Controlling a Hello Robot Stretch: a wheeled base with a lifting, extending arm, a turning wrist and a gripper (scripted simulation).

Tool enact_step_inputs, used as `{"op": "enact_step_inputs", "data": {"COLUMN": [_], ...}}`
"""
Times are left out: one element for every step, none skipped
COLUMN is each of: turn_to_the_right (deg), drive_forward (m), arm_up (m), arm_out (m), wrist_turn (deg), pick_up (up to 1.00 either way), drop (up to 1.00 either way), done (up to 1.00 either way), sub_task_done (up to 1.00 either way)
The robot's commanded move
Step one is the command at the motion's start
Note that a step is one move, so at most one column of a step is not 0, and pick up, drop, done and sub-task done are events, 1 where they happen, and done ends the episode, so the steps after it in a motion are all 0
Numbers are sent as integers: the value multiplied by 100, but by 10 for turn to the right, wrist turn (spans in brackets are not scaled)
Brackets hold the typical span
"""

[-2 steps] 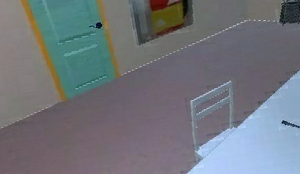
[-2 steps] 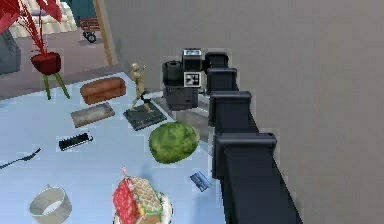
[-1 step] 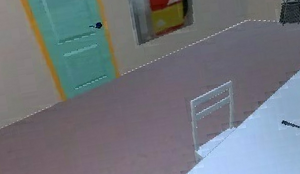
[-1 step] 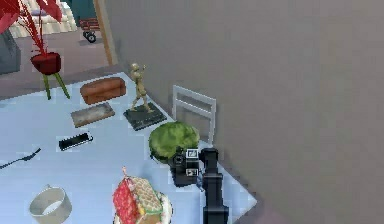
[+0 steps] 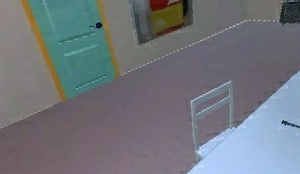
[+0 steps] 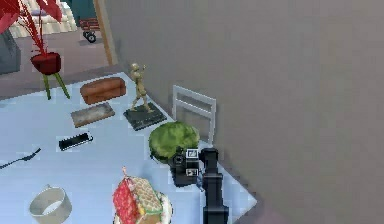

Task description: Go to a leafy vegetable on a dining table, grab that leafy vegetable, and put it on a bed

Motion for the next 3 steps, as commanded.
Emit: {"op": "enact_step_inputs", "data": {"turn_to_the_right": [0,0,0], "drive_forward": [0,0,0], "arm_up": [10,16,0], "arm_out": [0,0,0], "wrist_turn": [0,0,-450], "pick_up": [0,0,0], "drop": [0,0,0], "done": [0,0,0], "sub_task_done": [0,0,0]}}
